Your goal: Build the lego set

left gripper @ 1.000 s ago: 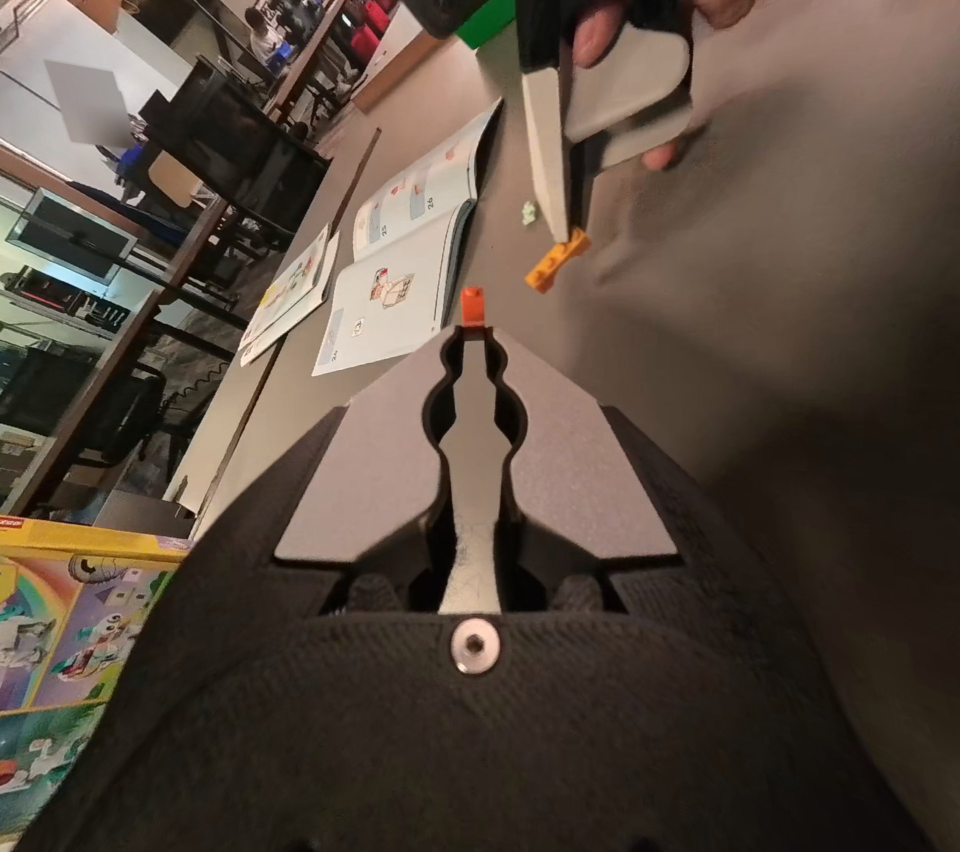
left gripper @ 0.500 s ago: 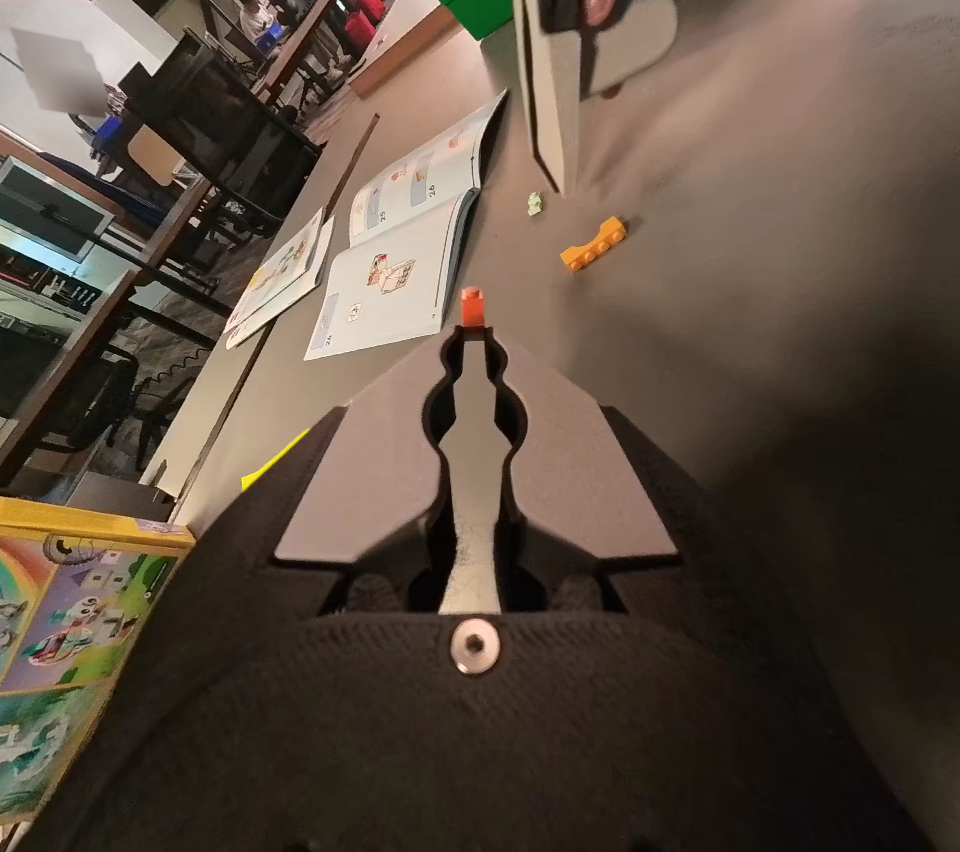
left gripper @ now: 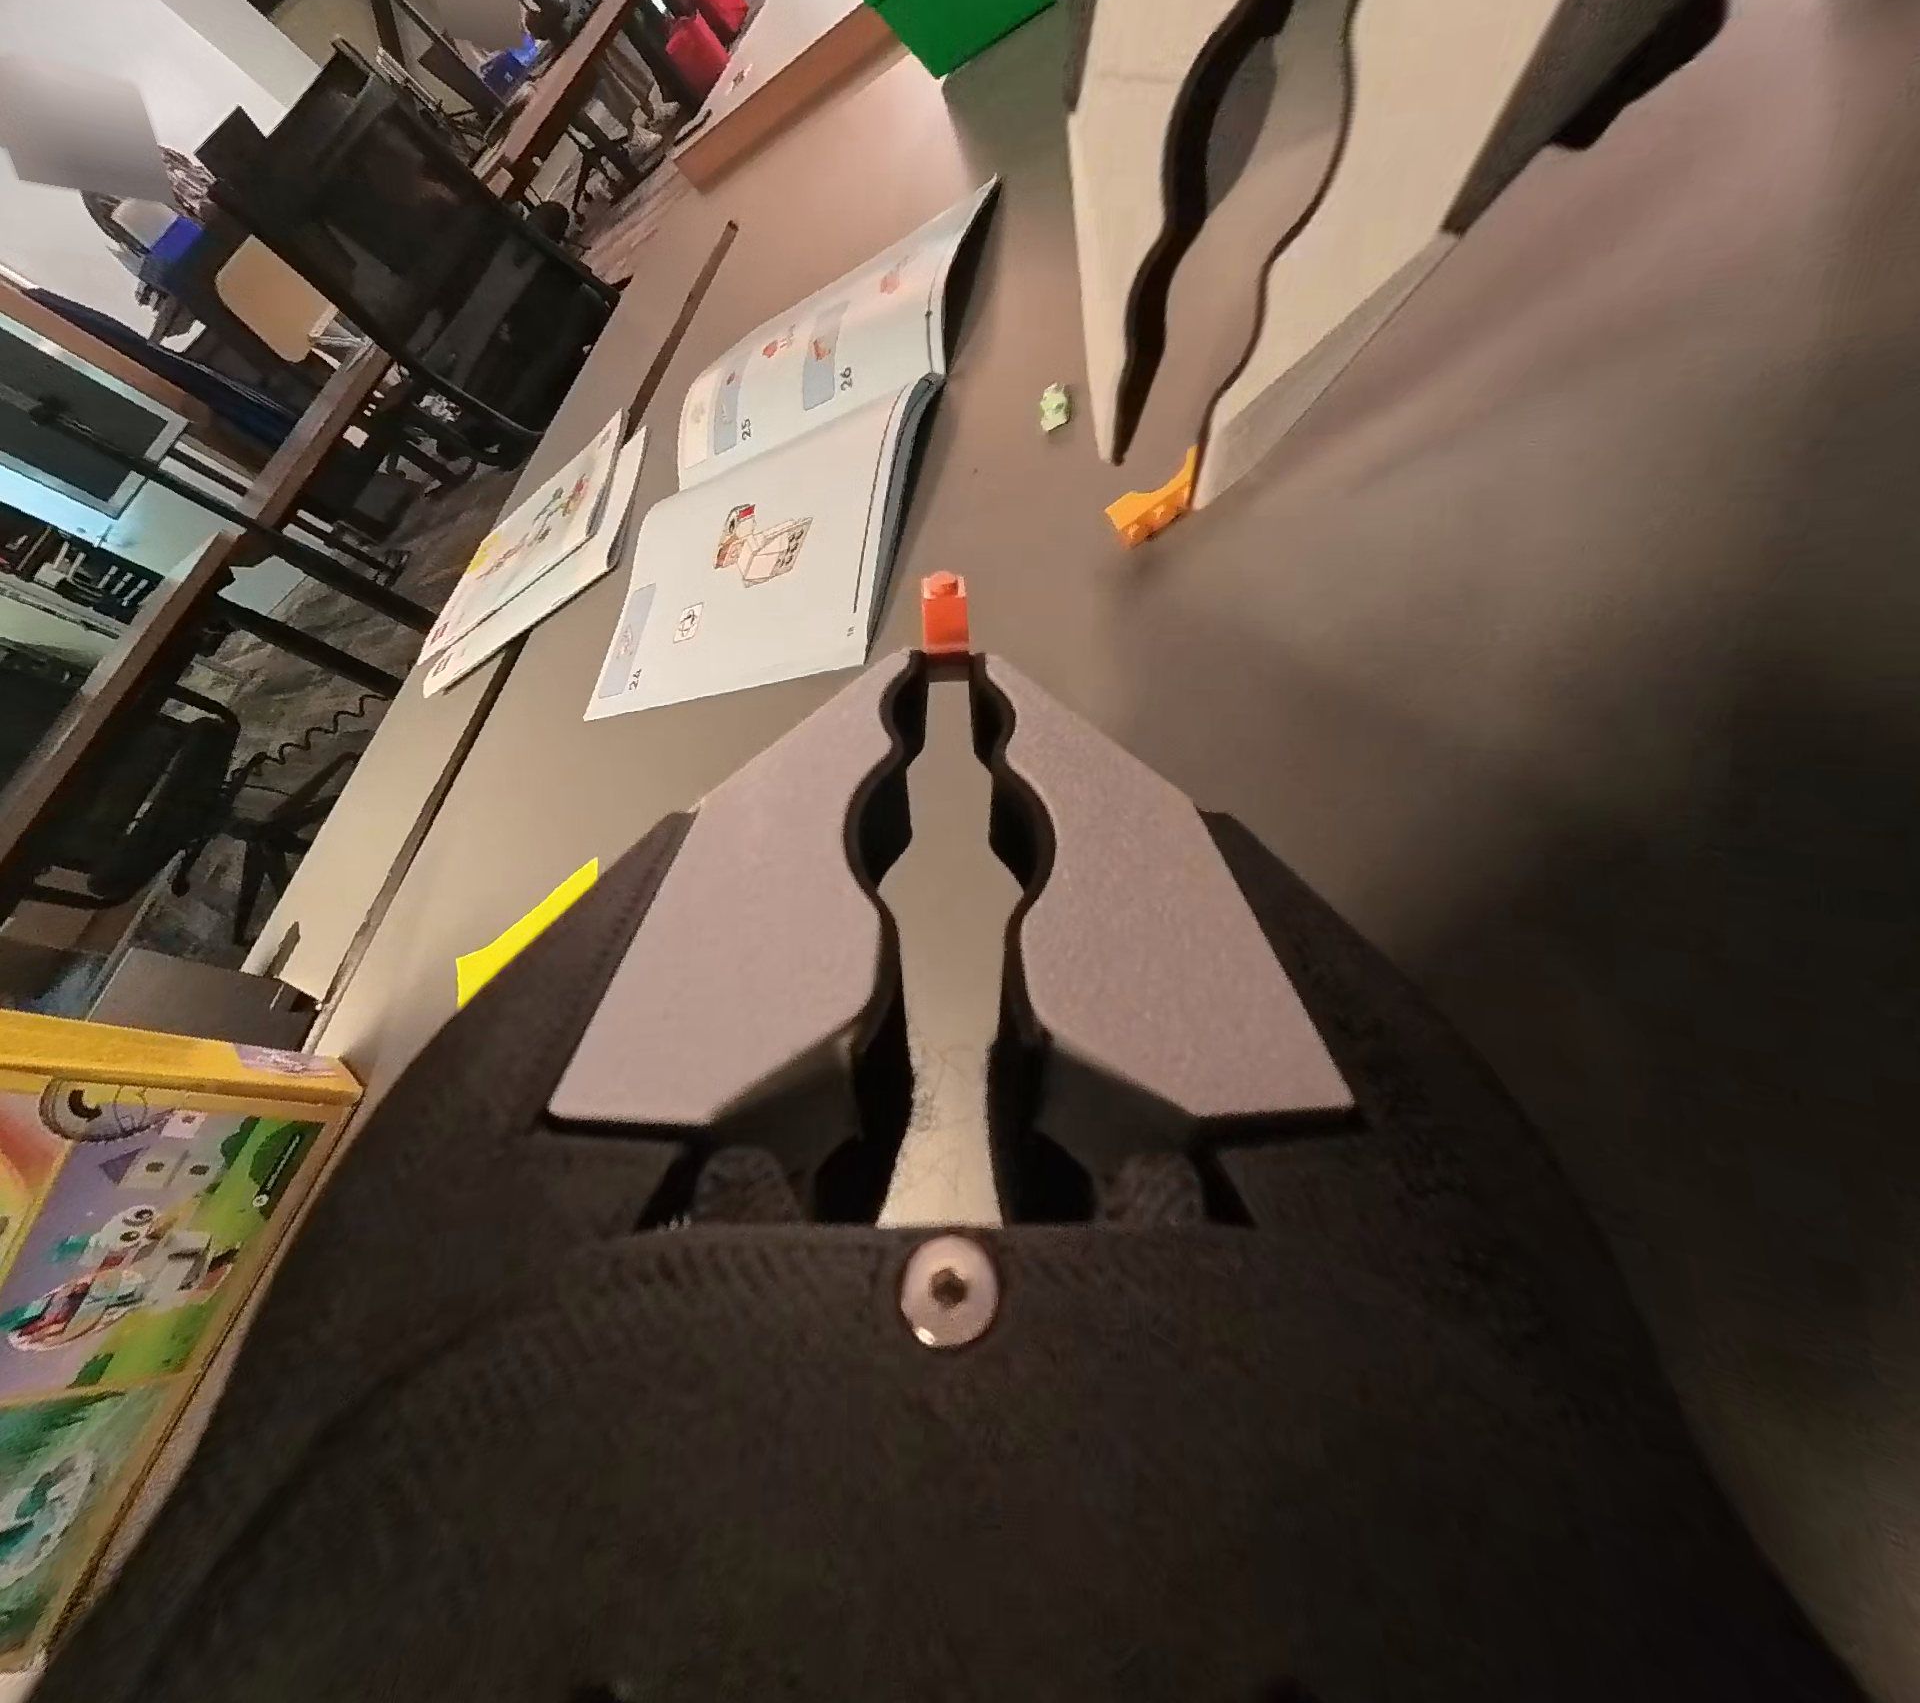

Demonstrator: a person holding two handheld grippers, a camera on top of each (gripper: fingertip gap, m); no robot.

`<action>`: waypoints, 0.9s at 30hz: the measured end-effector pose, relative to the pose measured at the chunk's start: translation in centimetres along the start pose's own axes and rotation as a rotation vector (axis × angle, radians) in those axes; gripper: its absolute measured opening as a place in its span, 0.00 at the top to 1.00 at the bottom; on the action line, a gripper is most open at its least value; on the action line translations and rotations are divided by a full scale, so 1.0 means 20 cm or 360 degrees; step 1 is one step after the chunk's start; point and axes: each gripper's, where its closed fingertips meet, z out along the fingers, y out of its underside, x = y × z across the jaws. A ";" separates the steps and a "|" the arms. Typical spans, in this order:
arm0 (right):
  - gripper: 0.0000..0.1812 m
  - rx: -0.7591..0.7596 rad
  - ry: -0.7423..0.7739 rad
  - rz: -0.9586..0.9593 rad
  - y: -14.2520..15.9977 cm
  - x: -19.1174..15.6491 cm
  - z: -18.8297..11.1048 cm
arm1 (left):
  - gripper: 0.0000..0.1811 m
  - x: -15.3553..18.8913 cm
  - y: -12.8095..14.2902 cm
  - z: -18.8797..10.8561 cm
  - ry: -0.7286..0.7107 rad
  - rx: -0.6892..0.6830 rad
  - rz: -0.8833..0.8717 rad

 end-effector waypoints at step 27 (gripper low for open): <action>0.99 0.0144 -0.0959 0.1907 0.14 0.02 0.03 | 0.97 -0.05 -0.21 -0.13 0.0132 0.0535 -0.0403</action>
